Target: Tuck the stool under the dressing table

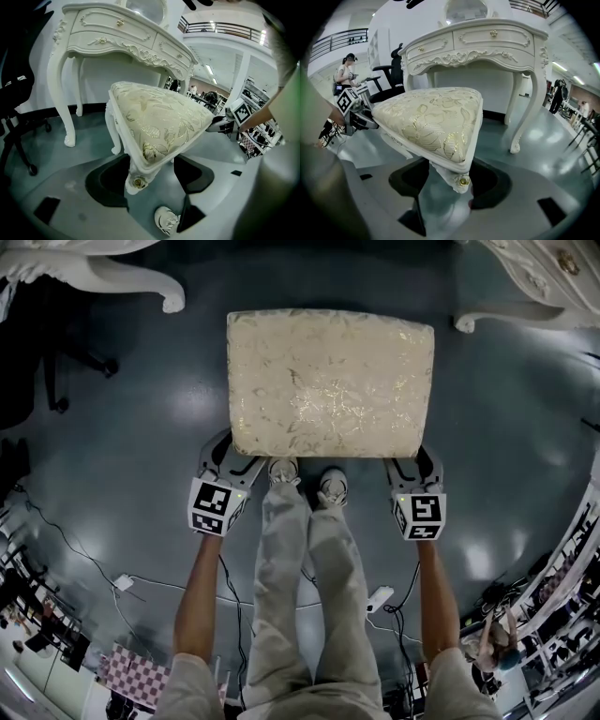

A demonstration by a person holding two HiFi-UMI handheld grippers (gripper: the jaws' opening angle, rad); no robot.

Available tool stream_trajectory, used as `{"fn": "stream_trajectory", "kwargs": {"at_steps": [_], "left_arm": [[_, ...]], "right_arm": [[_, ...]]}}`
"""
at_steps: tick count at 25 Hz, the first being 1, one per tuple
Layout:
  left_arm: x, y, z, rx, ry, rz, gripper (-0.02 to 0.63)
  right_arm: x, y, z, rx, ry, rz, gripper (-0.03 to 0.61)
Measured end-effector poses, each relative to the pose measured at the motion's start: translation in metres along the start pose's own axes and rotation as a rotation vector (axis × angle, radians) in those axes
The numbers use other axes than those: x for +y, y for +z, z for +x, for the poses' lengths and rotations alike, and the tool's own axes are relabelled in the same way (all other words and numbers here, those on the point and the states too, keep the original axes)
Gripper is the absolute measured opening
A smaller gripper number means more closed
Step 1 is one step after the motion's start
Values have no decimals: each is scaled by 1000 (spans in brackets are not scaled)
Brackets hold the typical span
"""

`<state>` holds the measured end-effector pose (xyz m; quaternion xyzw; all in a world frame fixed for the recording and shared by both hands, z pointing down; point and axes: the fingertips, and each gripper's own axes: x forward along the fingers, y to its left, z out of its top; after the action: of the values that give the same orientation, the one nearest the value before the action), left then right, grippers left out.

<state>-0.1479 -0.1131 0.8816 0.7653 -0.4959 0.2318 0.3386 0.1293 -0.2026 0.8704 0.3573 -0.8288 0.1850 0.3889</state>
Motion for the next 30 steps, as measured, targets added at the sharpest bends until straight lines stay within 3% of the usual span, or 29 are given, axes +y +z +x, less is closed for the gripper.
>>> {"fn": "stream_trajectory", "kwargs": {"at_steps": [15, 30], "left_arm": [[24, 19, 14, -31, 20, 34, 282], [65, 78, 51, -38, 7, 59, 282]], "right_arm": [[-3, 14, 16, -47, -27, -3, 265], [-36, 66, 57, -31, -68, -10, 268]]}}
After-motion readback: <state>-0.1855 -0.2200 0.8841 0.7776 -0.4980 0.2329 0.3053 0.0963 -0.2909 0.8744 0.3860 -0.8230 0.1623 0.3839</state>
